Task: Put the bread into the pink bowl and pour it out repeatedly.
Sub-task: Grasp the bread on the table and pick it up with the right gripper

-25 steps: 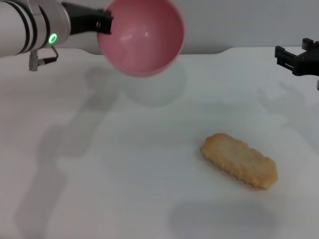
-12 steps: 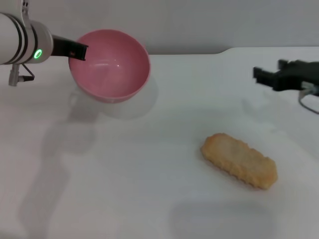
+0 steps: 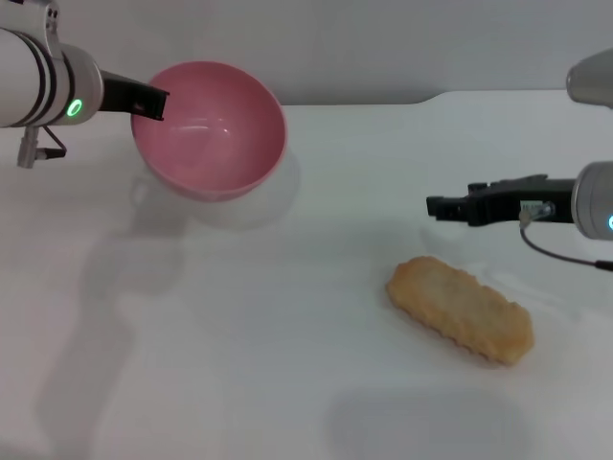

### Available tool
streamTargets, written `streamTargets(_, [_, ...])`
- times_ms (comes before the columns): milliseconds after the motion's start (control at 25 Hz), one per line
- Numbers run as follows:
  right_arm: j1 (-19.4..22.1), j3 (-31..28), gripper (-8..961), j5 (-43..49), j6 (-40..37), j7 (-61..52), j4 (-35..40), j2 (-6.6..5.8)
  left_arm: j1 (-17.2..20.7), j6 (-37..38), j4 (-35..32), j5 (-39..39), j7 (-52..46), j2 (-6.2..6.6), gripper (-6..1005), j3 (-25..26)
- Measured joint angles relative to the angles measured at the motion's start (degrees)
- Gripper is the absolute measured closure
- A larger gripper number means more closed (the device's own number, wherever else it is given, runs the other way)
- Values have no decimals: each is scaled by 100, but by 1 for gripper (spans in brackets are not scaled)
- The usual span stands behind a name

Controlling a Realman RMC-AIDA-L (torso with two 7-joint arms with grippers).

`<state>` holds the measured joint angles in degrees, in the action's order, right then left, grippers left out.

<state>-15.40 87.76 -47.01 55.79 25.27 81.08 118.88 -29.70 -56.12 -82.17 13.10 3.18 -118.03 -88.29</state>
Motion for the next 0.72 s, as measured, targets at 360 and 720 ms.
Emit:
streamTargets(360, [-53, 288, 228, -561, -1, 511, -584, 7, -168, -28, 172, -152, -3, -4, 954, 17])
streamTargets(720, [-118, 442, 194, -625, -180, 550, -996, 13, -307, -16, 337, -164, -7, 0, 954, 26])
